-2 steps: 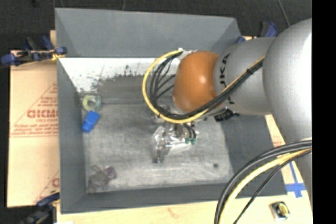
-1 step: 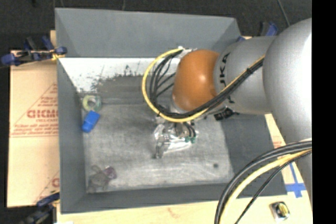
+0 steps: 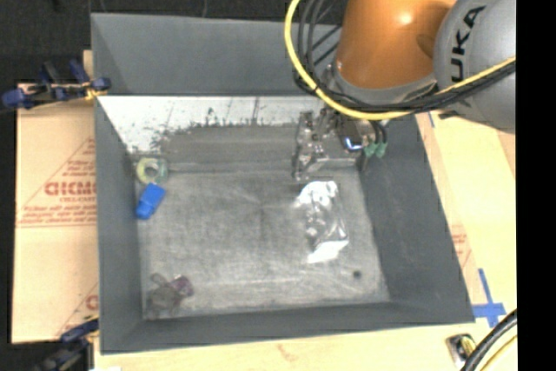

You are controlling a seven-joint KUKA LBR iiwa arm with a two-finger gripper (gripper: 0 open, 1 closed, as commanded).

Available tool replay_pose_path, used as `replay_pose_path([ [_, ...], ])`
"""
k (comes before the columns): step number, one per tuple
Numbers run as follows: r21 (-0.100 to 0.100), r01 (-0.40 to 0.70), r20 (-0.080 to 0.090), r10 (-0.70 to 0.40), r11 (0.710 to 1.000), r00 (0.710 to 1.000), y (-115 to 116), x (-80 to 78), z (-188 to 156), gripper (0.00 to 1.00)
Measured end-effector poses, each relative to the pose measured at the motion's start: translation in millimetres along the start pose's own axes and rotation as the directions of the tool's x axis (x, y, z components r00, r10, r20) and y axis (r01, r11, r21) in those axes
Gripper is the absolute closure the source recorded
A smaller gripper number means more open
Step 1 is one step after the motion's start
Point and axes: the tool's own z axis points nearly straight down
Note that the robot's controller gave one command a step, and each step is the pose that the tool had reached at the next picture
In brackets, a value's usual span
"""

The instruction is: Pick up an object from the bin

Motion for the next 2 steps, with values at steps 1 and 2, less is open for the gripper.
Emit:
replay_pose_path([
  [1,-0.004,-0.002,-0.009,0.002,1.000,1.000,1.7,1.9,5.3,1.00],
  [2,-0.001,-0.214,-0.016,0.214,0.977,0.977,18.5,5.2,97.7,1.00],
])
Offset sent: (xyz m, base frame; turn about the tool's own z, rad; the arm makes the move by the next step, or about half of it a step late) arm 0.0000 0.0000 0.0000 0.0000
